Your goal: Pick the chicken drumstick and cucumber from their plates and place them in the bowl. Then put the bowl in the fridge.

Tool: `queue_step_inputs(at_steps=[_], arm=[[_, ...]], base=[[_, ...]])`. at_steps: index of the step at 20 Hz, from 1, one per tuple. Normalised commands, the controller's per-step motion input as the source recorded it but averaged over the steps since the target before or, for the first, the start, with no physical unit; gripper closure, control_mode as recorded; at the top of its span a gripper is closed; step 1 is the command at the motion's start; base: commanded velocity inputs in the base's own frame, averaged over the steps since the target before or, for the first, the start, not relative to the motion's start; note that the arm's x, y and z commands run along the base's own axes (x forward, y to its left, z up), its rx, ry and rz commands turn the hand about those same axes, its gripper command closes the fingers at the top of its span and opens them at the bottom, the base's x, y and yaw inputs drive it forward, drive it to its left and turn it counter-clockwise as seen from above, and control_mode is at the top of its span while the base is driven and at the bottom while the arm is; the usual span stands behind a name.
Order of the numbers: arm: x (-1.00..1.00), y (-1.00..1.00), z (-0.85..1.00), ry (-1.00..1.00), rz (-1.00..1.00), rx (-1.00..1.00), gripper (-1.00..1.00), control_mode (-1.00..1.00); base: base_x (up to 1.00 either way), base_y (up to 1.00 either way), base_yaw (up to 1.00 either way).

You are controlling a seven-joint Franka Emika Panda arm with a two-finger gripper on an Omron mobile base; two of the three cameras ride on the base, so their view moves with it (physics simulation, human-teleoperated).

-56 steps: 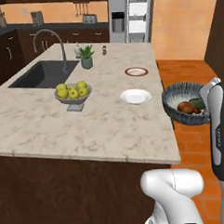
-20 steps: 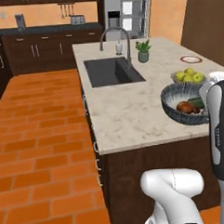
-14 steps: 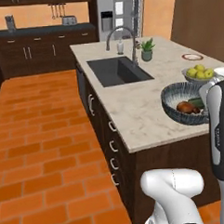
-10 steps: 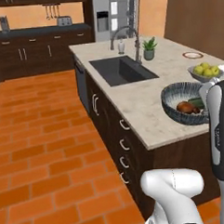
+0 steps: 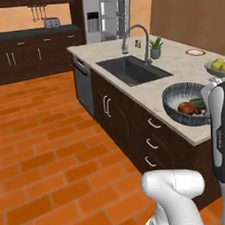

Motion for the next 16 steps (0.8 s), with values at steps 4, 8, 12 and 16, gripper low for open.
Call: queue_step_inputs(at_steps=[4, 8, 12, 16], arm=[[0.00, 0.00, 0.00, 0.00, 0.00, 0.00, 1.00, 1.00], [0.00, 0.00, 0.00, 0.00, 0.00, 0.00, 1.00, 1.00], [0.00, 0.00, 0.00, 0.00, 0.00, 0.00, 1.00, 1.00], [0.00, 0.00, 0.00, 0.00, 0.00, 0.00, 1.00, 1.00]], base=[[0.89, 1.00, -0.25], [1.00, 0.95, -0.17], [1.00, 0.33, 0.00], [1.00, 0.27, 0.00]])
